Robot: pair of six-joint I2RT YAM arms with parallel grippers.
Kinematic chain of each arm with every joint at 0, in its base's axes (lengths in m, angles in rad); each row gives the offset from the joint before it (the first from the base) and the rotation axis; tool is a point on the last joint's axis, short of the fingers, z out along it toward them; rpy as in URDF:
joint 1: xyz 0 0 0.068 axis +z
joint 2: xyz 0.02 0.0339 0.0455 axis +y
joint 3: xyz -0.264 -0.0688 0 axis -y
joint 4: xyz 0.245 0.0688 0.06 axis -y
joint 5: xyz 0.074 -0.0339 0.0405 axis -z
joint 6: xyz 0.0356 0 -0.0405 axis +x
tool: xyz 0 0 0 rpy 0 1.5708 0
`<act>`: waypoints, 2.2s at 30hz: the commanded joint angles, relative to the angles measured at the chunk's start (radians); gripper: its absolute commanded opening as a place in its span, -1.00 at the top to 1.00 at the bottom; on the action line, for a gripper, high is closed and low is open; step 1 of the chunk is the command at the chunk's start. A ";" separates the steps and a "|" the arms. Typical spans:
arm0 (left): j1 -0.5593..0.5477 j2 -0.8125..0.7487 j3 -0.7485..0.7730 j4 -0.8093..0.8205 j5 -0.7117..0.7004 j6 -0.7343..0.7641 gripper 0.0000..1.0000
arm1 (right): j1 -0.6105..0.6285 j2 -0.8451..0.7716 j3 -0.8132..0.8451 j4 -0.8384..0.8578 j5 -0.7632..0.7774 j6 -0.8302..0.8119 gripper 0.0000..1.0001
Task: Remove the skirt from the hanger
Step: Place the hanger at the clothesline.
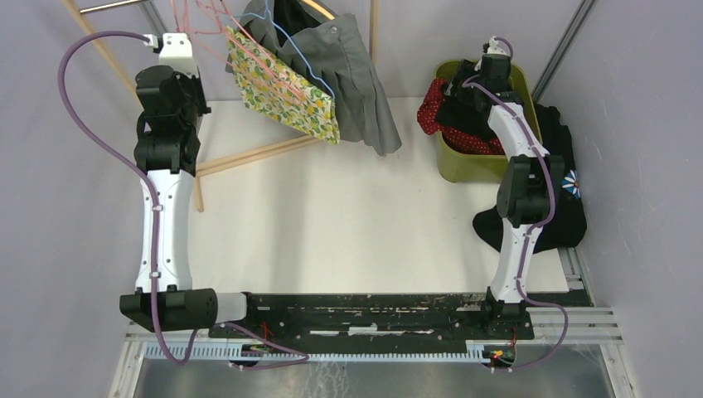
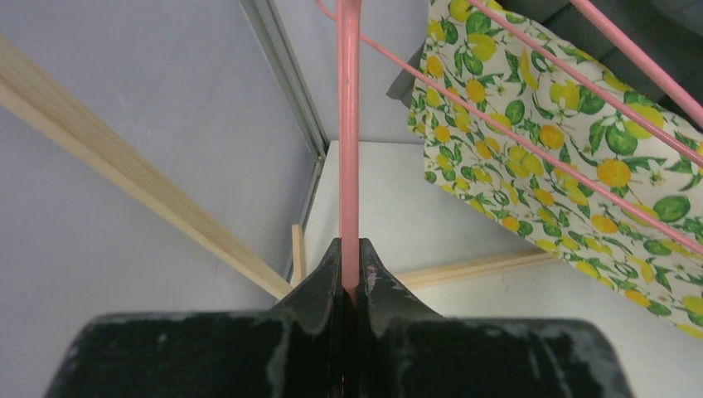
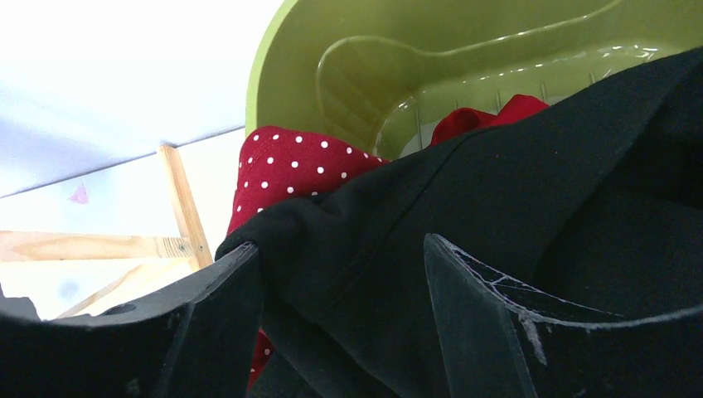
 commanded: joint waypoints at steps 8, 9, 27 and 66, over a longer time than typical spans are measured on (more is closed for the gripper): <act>0.072 0.050 0.001 0.220 0.110 -0.055 0.94 | -0.021 -0.016 0.044 0.047 -0.006 -0.003 -0.46; 0.074 0.057 -0.002 0.223 0.117 -0.056 0.94 | -0.020 -0.017 0.044 0.047 -0.005 -0.004 -0.46; 0.137 0.151 -0.002 0.283 0.205 -0.112 0.94 | -0.028 -0.033 0.043 0.044 -0.004 -0.014 -0.44; 0.081 -0.319 -0.186 0.215 0.438 -0.244 -0.58 | -0.036 -0.081 -0.057 0.084 -0.029 -0.028 -0.42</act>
